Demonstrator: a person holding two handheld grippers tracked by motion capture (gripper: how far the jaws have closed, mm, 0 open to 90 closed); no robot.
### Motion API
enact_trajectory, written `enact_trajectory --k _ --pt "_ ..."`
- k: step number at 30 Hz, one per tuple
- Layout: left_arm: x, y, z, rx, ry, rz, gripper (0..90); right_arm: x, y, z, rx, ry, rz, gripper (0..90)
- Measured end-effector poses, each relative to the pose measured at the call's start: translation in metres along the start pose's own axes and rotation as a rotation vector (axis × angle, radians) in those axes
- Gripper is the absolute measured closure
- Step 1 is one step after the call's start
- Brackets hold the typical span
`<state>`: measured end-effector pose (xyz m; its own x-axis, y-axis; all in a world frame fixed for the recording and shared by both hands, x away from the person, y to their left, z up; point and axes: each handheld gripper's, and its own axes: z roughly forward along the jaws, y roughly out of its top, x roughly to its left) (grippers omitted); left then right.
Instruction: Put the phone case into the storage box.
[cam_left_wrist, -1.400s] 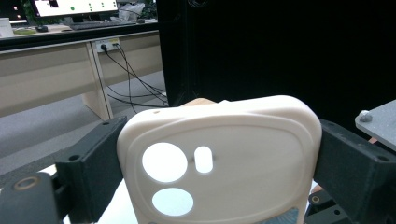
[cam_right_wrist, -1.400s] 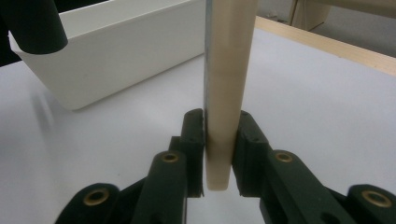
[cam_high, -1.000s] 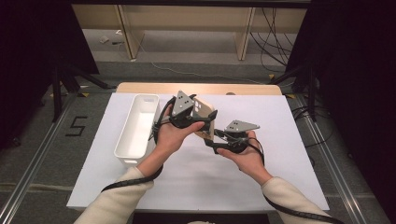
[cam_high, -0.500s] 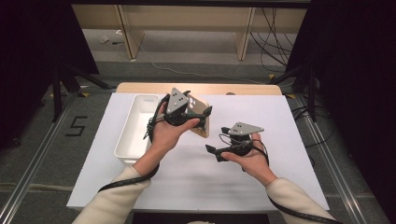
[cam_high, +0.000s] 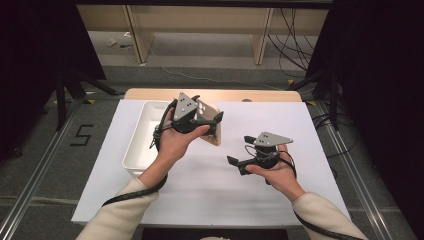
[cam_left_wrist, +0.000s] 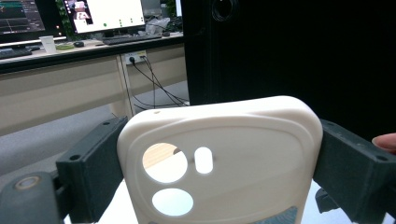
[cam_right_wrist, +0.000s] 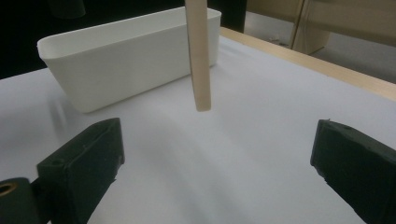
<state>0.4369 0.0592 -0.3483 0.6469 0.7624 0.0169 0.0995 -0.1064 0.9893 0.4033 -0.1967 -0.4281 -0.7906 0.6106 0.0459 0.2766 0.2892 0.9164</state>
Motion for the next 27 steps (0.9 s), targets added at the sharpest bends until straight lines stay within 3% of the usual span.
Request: enact_trajectory --k 27 --pt "0.011 0.007 -0.010 0.006 0.047 0.007 9.8 -0.004 -0.013 -0.035 -0.048 -0.020 0.021 3.5"
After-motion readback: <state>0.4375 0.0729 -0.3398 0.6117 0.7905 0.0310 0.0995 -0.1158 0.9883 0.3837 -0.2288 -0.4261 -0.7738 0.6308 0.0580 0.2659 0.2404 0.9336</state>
